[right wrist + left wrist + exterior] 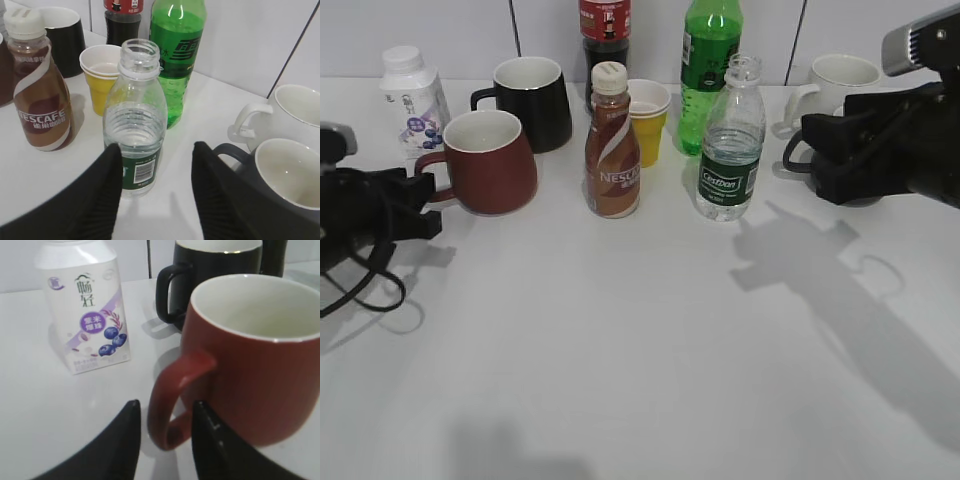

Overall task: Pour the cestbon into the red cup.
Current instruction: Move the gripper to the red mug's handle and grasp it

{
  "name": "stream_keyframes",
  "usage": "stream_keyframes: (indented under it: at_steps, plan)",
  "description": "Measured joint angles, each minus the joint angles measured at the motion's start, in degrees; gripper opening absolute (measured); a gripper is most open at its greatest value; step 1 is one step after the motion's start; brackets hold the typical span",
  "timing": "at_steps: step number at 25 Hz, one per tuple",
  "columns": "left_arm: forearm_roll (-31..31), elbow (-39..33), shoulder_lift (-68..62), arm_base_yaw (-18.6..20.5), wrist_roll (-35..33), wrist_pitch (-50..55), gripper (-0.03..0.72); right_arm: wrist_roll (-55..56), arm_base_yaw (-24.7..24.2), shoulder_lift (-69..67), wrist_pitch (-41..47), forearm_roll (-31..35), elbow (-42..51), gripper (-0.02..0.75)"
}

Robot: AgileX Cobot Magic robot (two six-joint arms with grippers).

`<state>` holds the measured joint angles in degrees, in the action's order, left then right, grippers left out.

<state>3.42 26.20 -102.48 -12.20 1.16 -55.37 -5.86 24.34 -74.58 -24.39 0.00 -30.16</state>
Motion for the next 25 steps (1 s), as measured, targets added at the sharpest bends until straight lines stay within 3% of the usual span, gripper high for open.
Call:
stream_keyframes:
  at_steps: [20, 25]
  plan:
    - [-1.99, 12.55, -10.27, 0.0, 0.0, 3.12, 0.264, 0.11, 0.0, 0.0, 0.46, 0.0, 0.0, 0.347]
    - [-1.87, 15.35, -12.56, 0.0, -0.06, 1.57, 0.169, 0.11, 0.0, -0.07, 1.78, 0.0, 0.0, 0.347]
